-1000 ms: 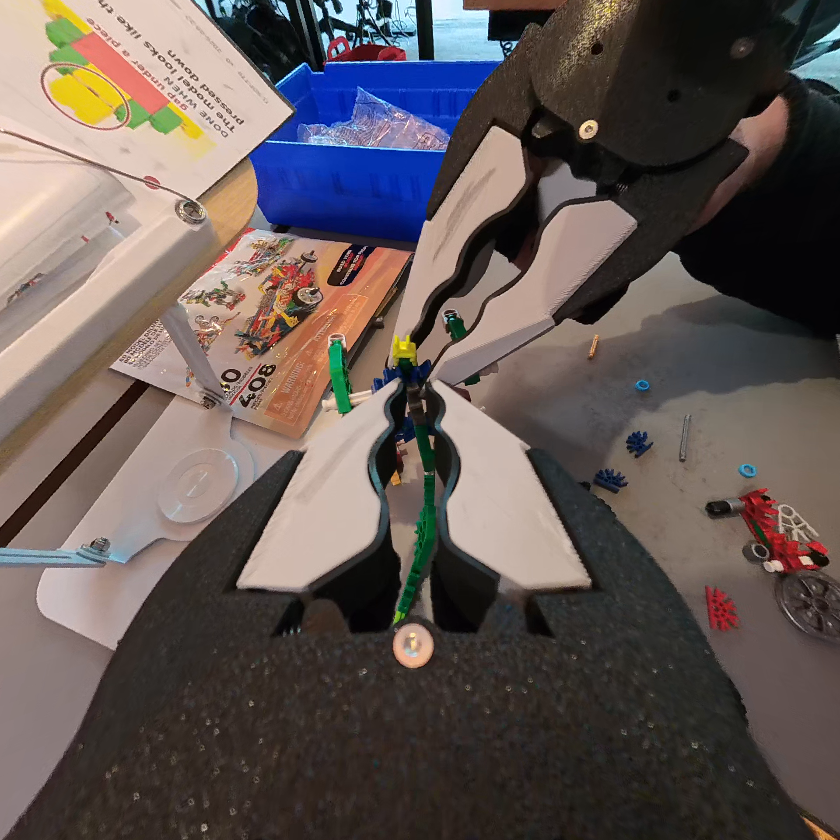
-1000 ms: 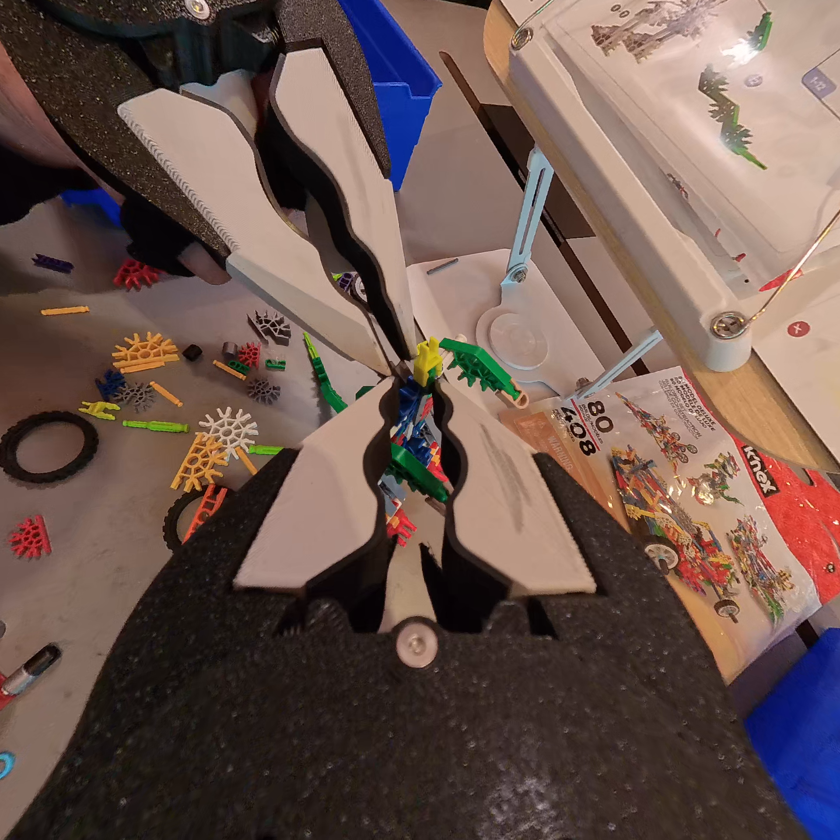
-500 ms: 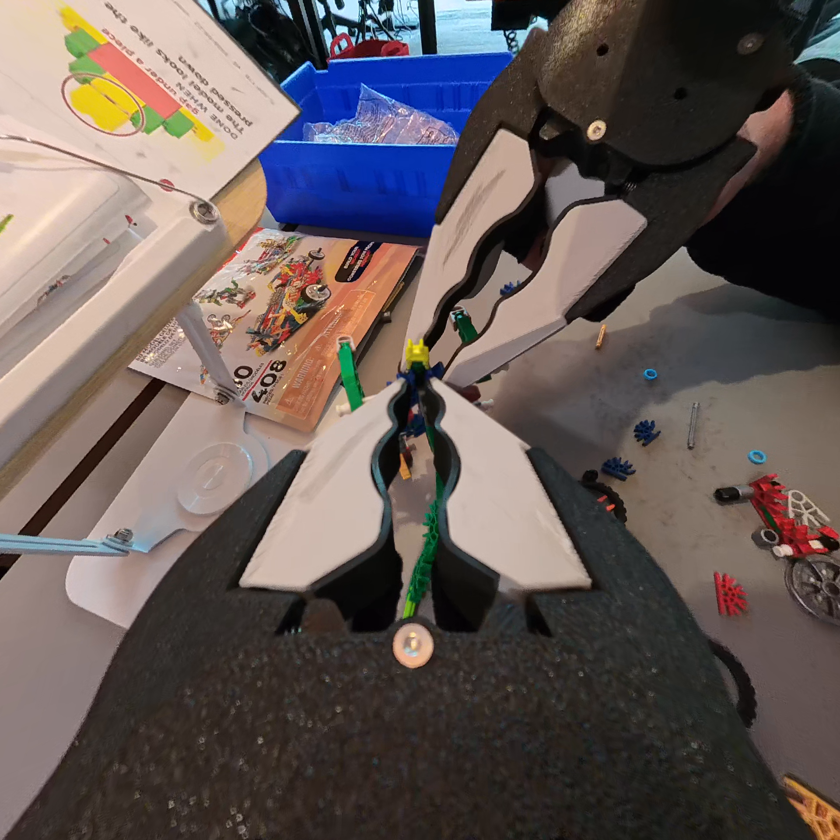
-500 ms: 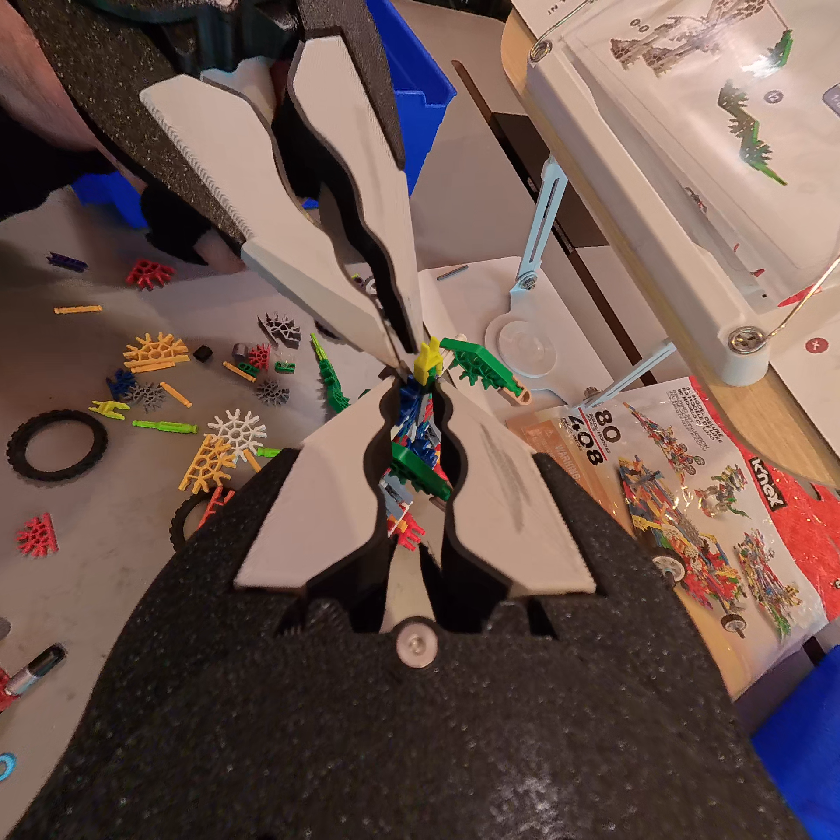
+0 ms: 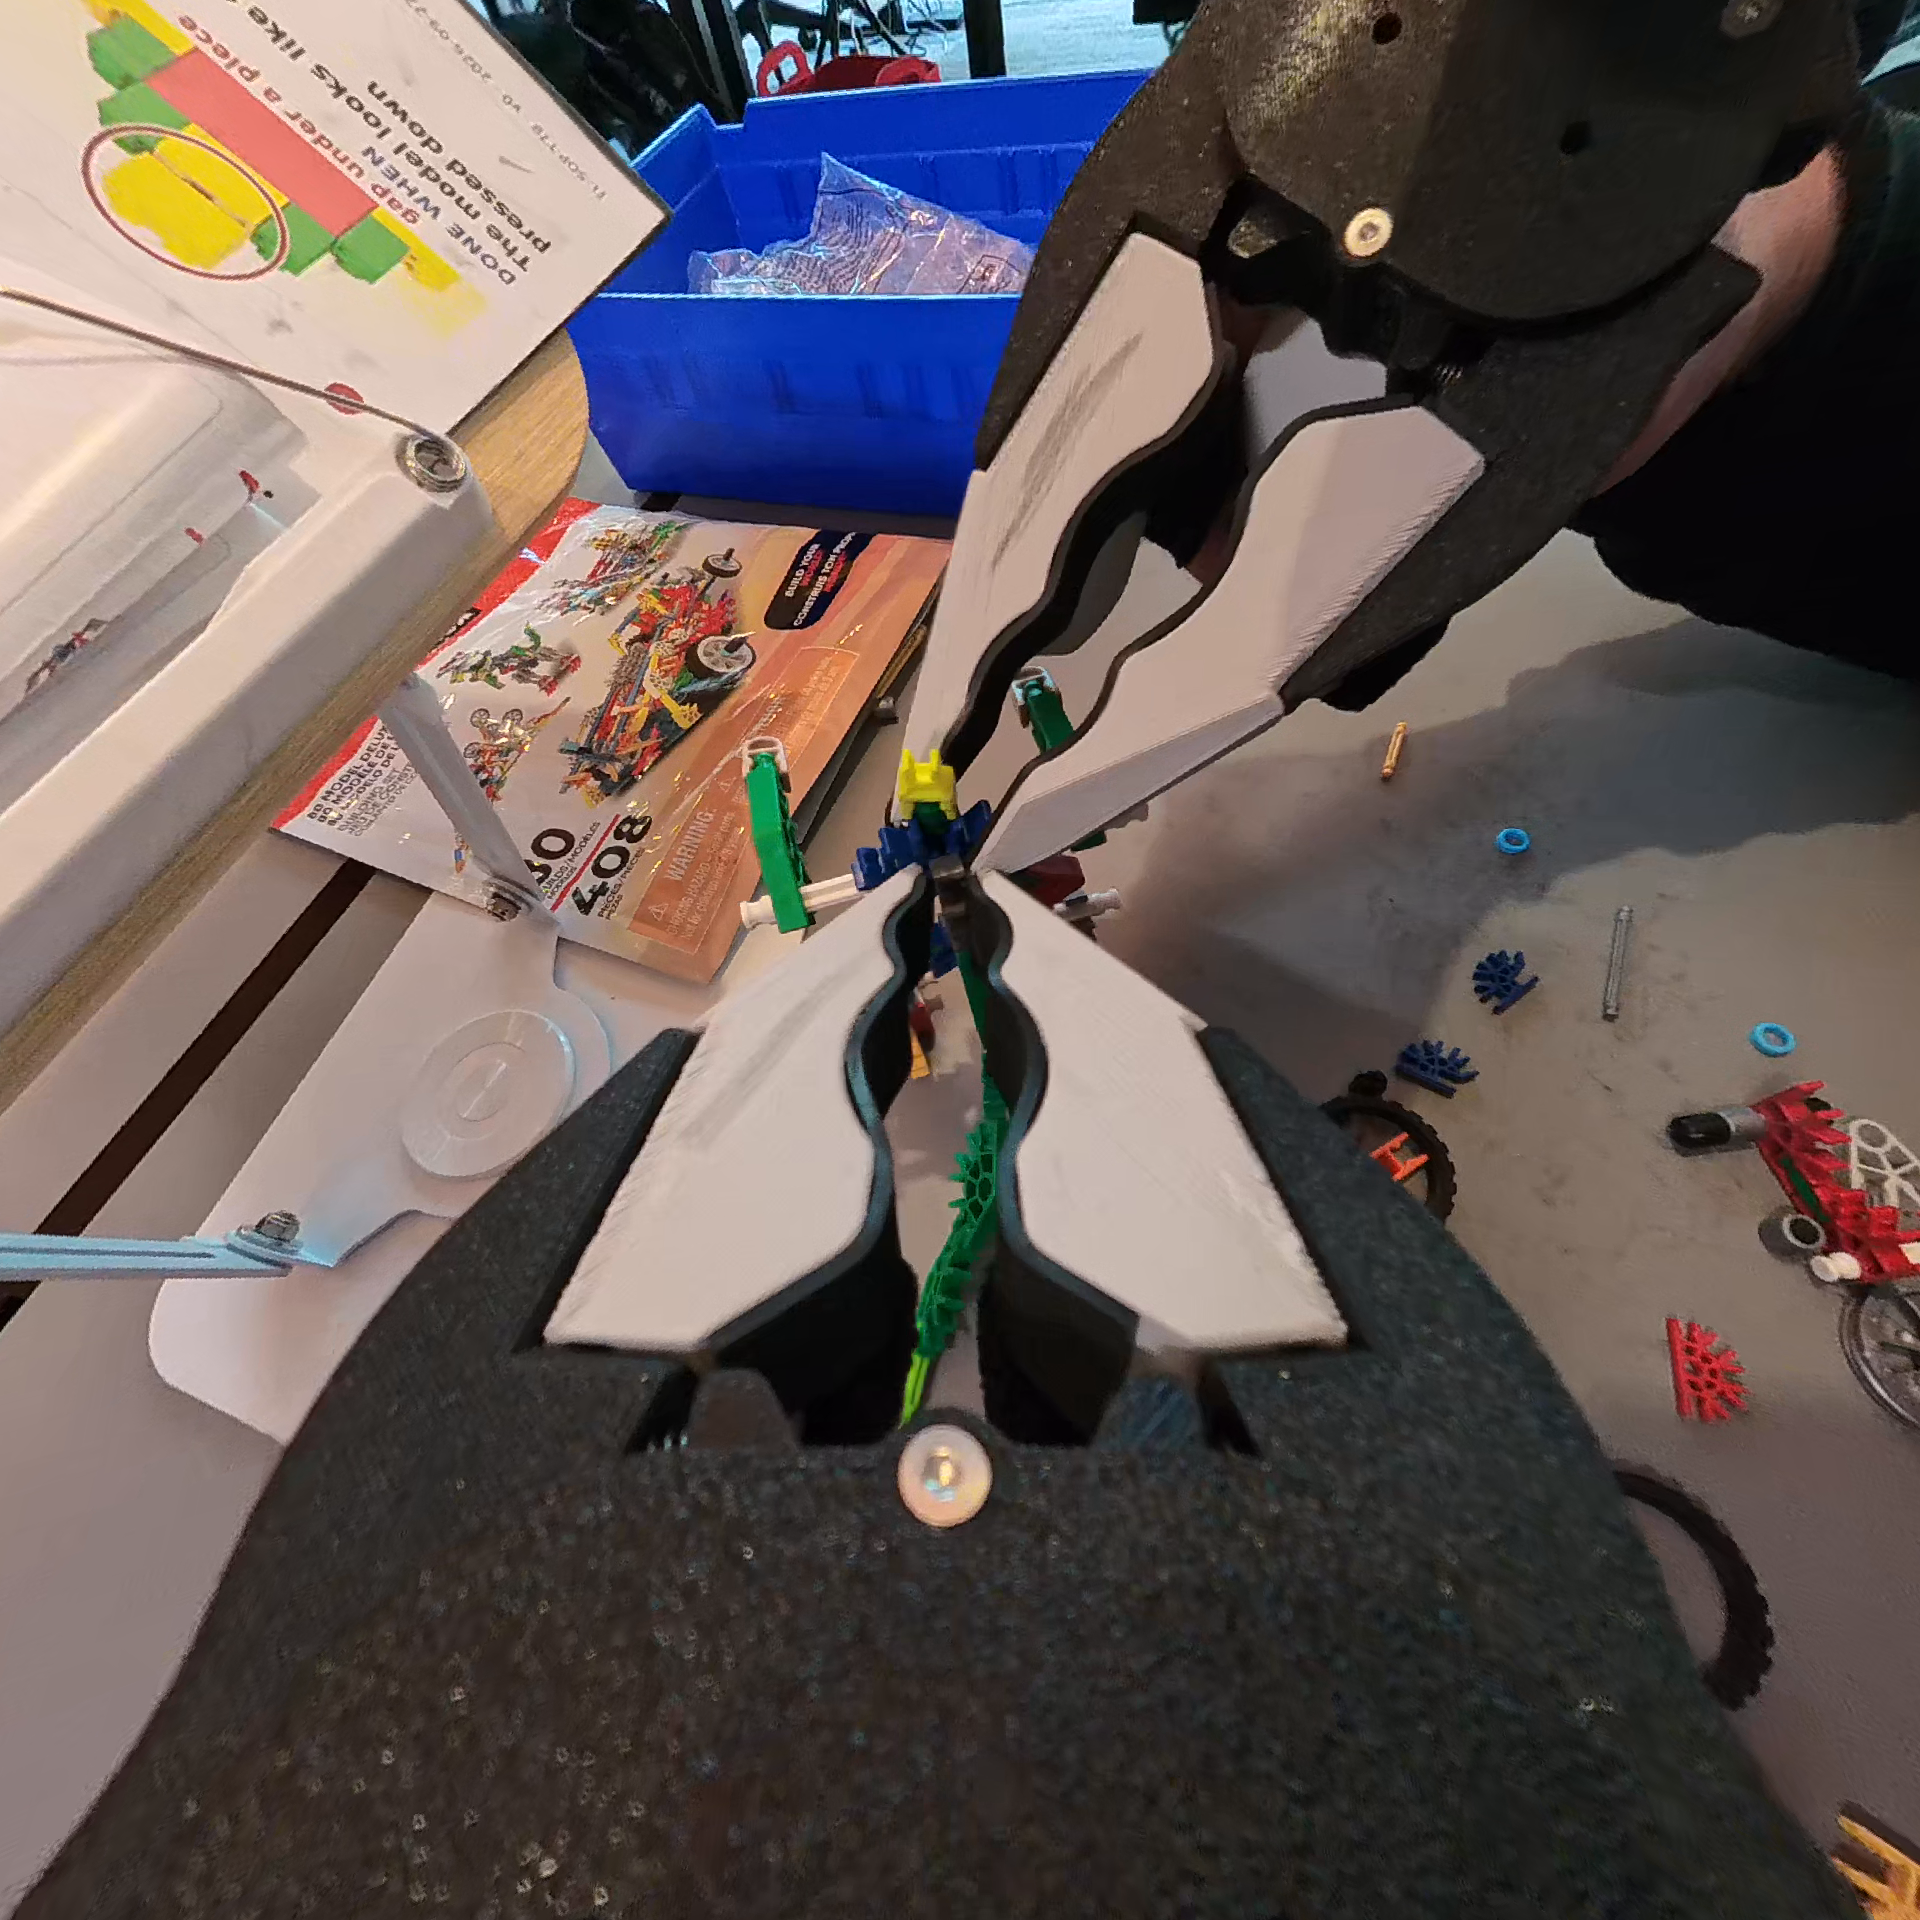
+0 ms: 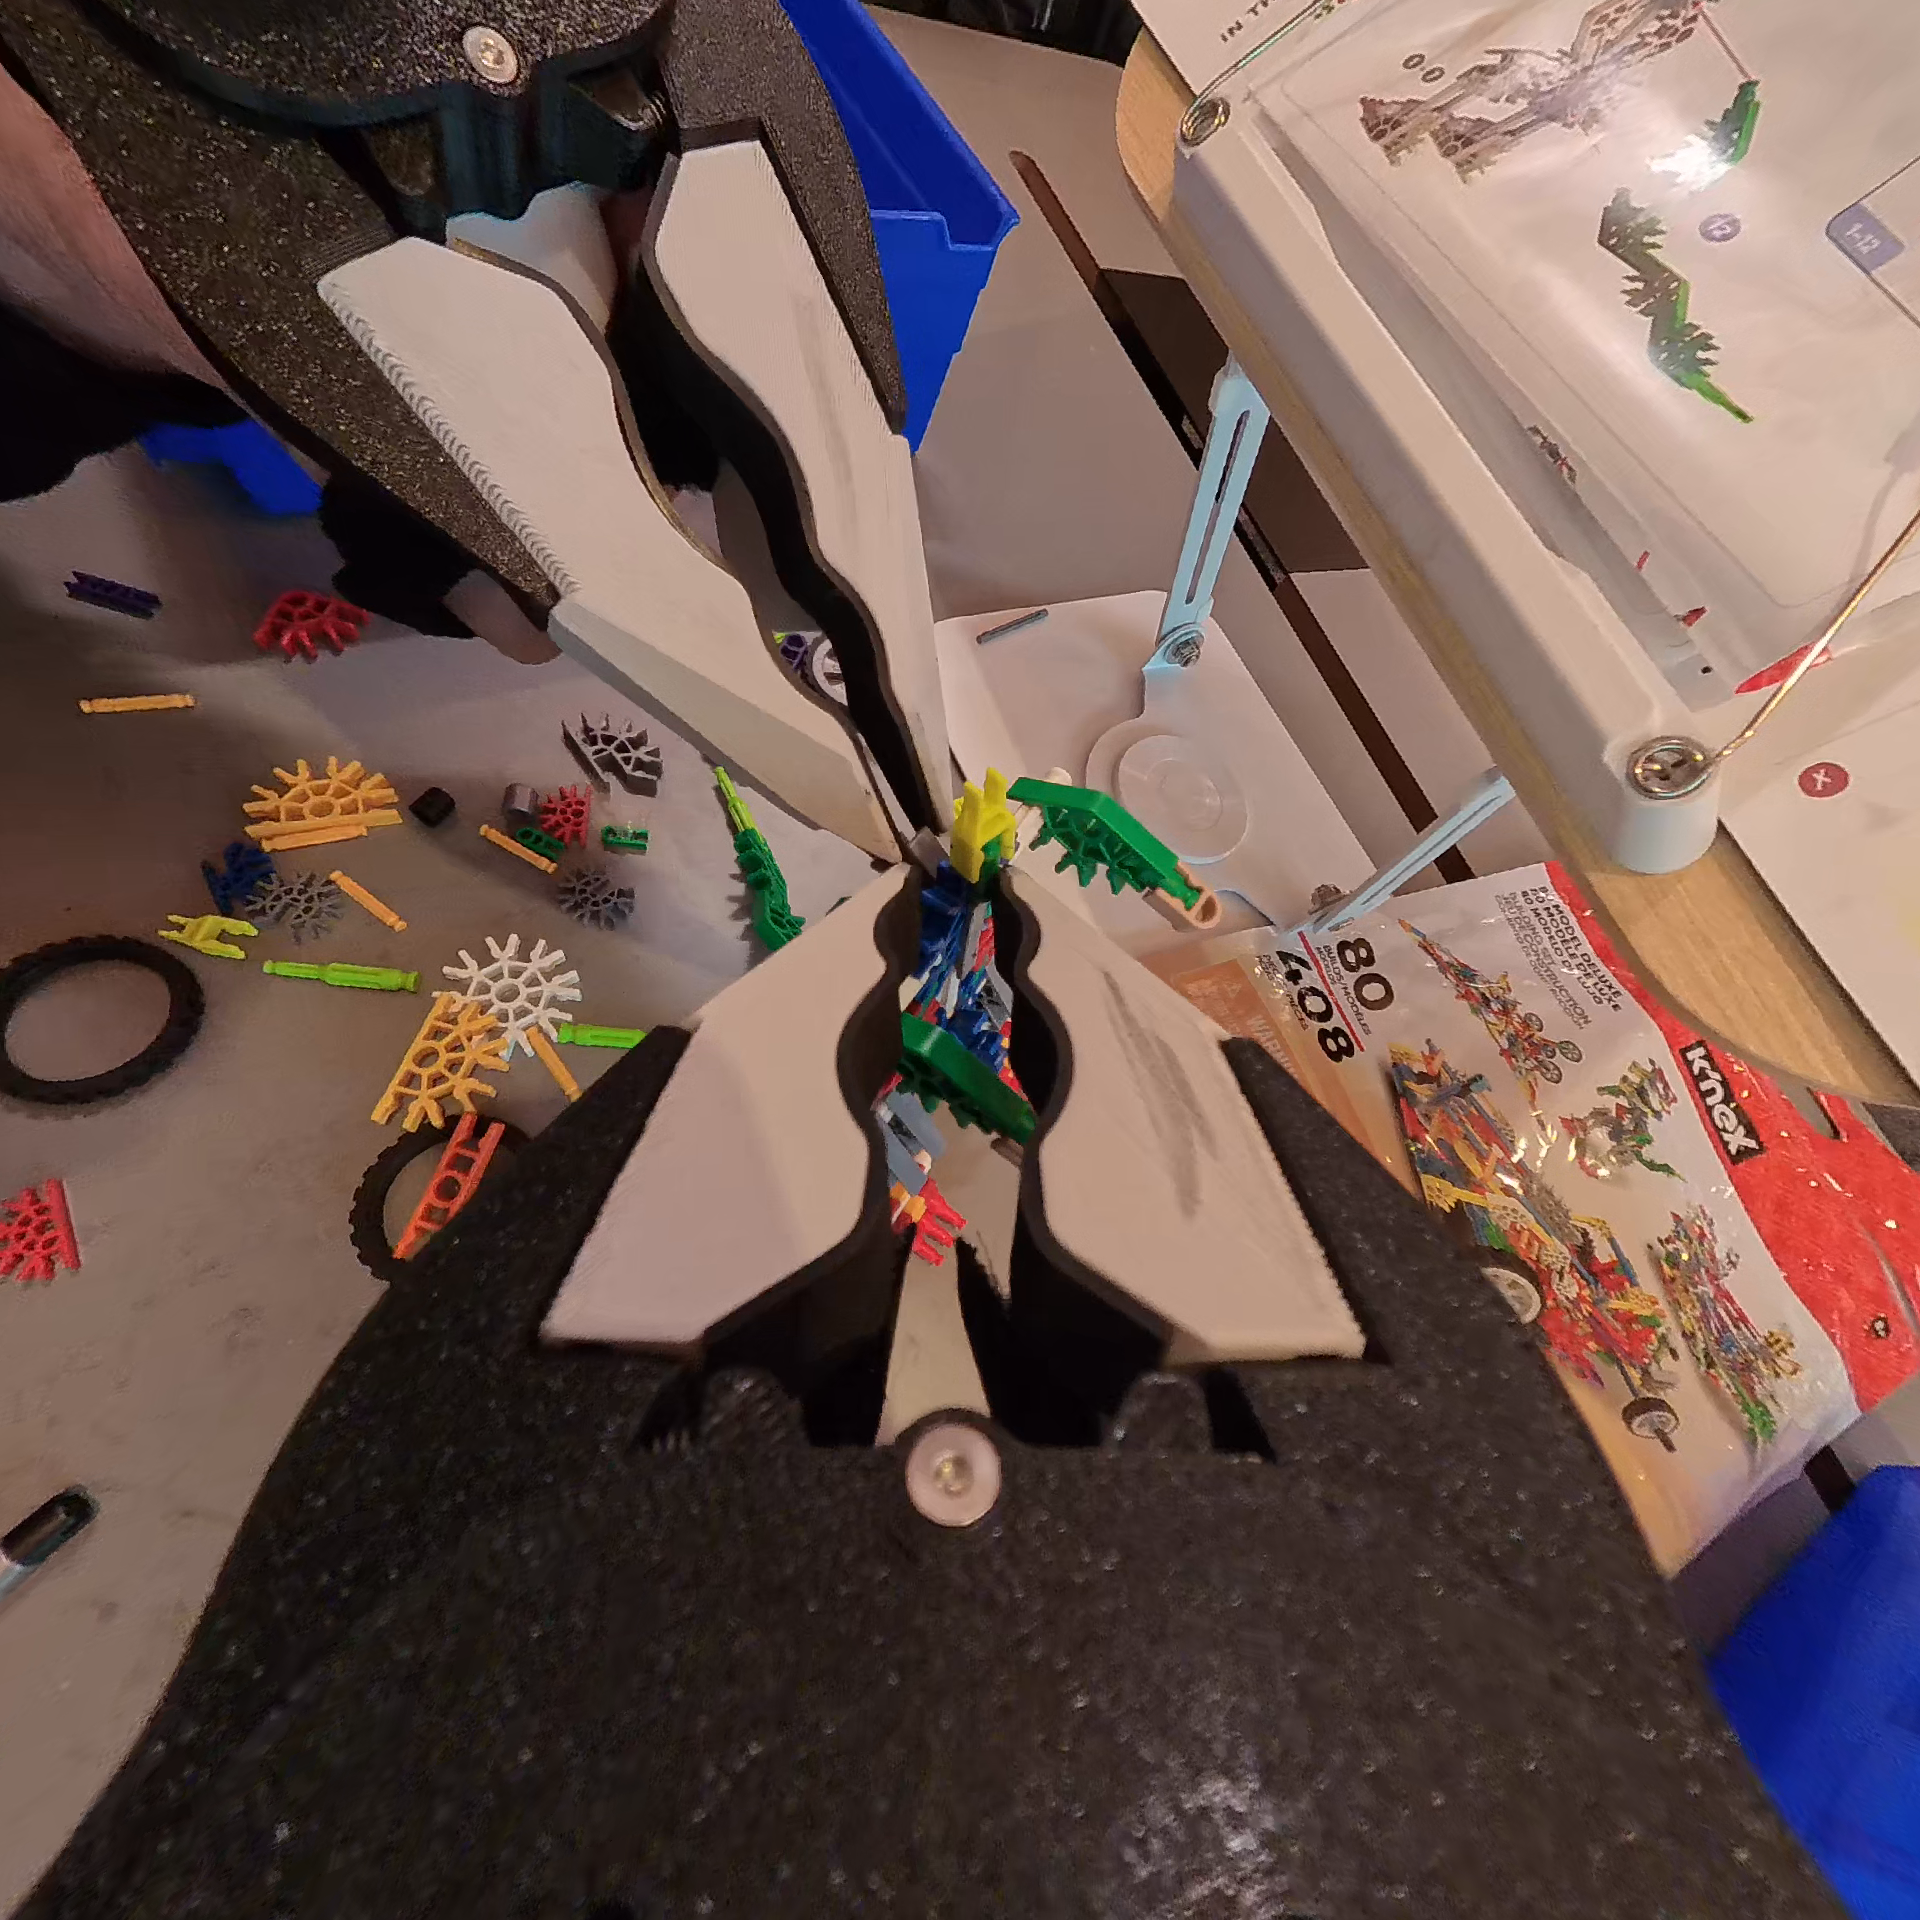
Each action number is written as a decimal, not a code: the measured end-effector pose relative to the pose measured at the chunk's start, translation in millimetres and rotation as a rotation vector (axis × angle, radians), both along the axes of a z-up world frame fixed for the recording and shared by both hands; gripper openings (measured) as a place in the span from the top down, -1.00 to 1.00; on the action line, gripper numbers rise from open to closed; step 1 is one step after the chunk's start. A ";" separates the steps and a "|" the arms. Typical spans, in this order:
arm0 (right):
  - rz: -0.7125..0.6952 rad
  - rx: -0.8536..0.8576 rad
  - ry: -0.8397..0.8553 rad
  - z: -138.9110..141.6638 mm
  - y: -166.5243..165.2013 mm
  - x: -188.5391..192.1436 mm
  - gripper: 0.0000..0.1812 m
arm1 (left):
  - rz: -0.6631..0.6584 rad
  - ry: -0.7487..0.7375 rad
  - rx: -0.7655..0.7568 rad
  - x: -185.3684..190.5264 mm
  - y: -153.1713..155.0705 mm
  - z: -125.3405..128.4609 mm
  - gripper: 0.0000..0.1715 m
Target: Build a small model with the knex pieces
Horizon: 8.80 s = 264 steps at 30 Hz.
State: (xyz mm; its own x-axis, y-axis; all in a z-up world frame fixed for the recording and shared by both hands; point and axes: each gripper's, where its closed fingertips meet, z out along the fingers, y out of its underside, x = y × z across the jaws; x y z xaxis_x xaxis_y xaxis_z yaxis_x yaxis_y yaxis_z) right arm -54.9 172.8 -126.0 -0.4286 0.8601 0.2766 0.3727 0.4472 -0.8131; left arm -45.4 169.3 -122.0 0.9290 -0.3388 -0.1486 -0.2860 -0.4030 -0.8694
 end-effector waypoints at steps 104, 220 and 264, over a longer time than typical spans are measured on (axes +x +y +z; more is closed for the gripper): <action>-0.042 0.011 0.041 -4.0 3.9 -8.6 0.85 | 0.040 -0.012 0.065 -13.3 7.0 0.4 0.91; 0.012 0.037 0.065 -6.3 4.7 -0.8 0.90 | -0.032 0.178 0.077 1.0 15.0 -18.6 0.97; -0.144 0.366 0.288 1.6 14.6 -9.4 0.91 | 0.040 0.248 0.146 -10.8 20.8 -14.6 0.98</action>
State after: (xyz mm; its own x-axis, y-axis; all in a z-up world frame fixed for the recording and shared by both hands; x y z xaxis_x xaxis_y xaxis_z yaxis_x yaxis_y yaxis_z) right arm -64.3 187.3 -124.4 -0.1739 0.7290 0.6620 0.2352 0.6836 -0.6910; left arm -56.1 190.1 -136.7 0.8704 -0.2608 -0.4176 -0.4836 -0.2937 -0.8245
